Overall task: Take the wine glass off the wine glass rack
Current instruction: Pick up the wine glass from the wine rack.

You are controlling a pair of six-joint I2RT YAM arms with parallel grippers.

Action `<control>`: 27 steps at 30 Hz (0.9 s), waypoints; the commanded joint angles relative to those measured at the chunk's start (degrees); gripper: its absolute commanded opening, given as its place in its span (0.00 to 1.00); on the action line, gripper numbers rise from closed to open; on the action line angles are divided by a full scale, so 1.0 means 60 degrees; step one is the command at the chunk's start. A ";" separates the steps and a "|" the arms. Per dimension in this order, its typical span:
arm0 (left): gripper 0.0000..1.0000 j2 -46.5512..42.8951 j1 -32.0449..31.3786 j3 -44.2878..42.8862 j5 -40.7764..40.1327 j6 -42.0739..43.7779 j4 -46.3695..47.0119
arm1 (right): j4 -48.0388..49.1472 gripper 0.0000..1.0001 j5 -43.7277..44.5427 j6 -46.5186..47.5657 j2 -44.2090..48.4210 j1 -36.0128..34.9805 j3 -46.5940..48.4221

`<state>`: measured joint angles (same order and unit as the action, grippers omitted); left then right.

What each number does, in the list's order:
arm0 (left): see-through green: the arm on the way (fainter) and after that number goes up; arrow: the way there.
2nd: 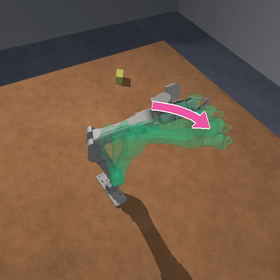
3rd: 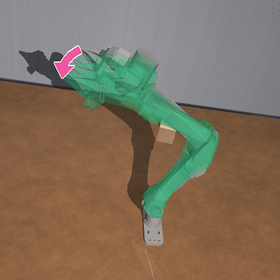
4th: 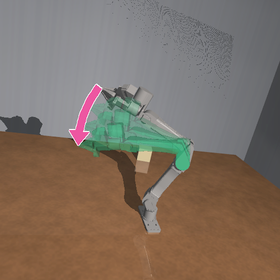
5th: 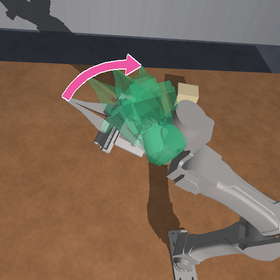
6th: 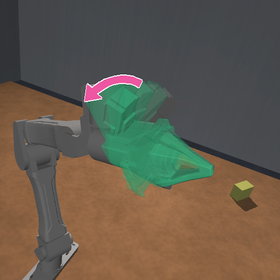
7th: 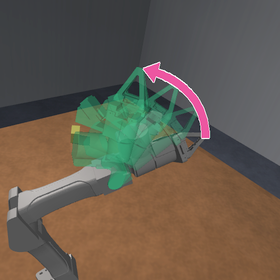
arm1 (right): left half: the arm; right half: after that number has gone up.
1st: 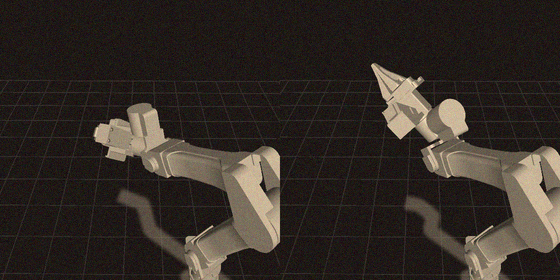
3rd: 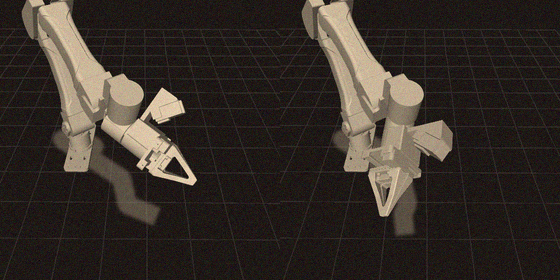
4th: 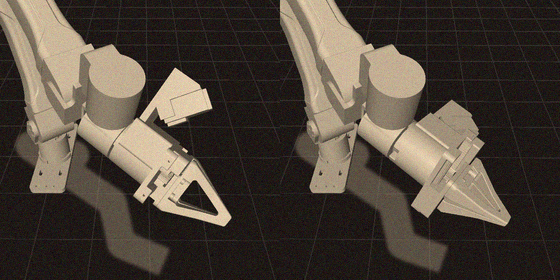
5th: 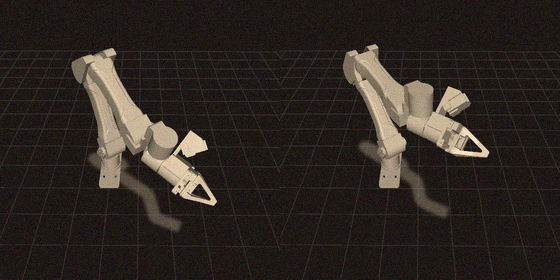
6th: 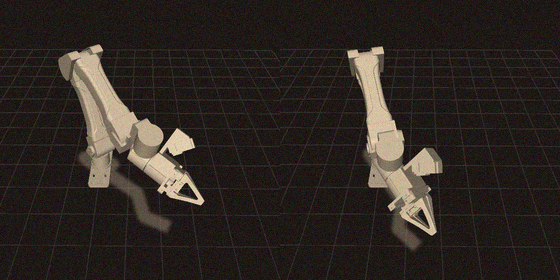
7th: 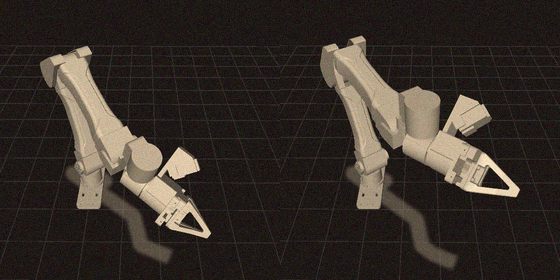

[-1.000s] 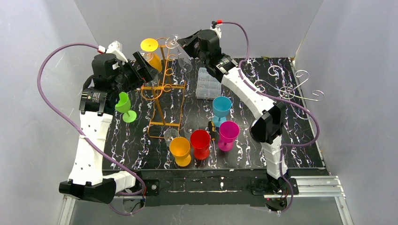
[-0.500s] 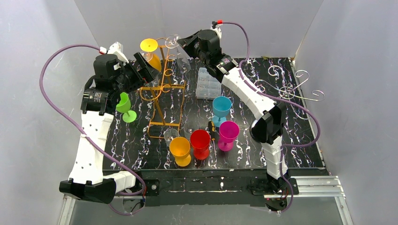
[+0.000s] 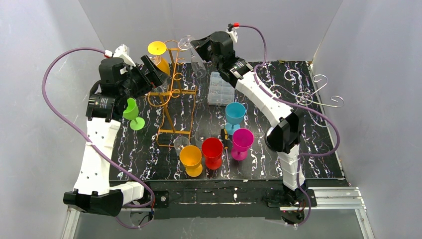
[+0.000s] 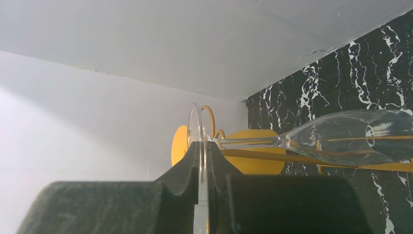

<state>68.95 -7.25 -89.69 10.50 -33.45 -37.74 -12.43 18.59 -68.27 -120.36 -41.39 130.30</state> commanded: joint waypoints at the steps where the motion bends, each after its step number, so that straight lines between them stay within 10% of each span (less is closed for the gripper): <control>1: 0.98 -0.0075 0.0036 0.0102 0.0161 -0.0032 -0.0163 | 0.0415 0.01 0.0444 -0.0298 0.0527 -0.0046 0.0329; 27: 0.97 0.0917 0.0036 -0.1266 0.1452 -0.0840 0.0489 | 0.0826 0.01 0.0110 -0.0069 0.2101 -0.0082 -0.1248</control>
<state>74.67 -7.22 -96.29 17.69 -37.21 -36.01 -11.77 19.27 -68.82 -111.00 -41.50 122.91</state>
